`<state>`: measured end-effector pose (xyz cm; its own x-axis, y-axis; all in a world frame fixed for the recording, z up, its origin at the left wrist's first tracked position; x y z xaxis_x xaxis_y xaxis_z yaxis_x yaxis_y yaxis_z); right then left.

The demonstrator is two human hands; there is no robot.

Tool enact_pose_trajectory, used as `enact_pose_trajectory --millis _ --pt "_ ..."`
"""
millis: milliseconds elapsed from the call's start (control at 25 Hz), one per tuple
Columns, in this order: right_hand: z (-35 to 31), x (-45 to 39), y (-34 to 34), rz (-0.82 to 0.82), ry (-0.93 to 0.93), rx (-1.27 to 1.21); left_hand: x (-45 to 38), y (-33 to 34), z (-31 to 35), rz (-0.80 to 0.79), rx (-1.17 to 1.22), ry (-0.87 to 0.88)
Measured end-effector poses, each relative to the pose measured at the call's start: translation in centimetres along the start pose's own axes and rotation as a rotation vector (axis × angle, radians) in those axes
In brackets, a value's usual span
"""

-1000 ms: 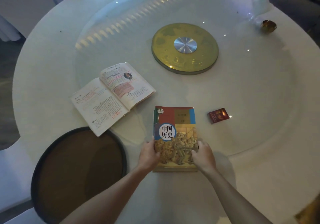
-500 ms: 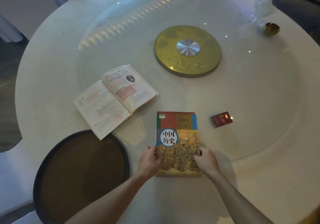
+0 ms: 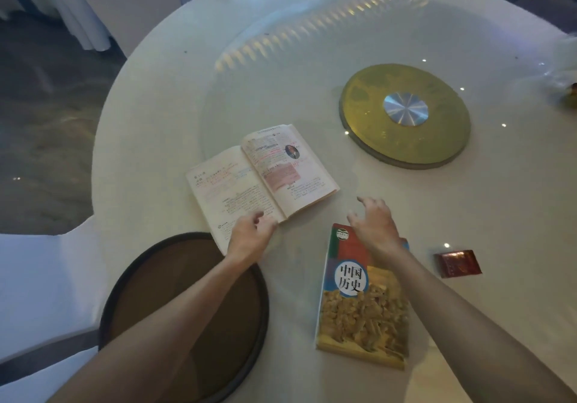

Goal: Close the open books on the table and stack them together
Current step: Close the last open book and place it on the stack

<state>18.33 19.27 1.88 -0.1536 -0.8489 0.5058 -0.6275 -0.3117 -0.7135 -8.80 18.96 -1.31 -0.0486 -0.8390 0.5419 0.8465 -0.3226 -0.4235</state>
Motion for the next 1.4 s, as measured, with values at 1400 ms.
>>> enact_pose_trajectory --millis 1400 --pt "-7.6 -11.4 6.0 -0.216 0.227 -0.583 -5.9 -11.6 -6.4 0.066 0.694 -0.135"
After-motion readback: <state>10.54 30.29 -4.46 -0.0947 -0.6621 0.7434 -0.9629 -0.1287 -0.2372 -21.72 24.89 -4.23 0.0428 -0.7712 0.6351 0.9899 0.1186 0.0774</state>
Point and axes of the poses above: each hand's wrist, its own x-axis away from the middle knuckle, its own y-axis out of the palm, z = x × y, the point moved 3 cm from there along -x, towards the middle knuckle, and after that the axes turned 11 degrees about -z, right-handed, at the moved point
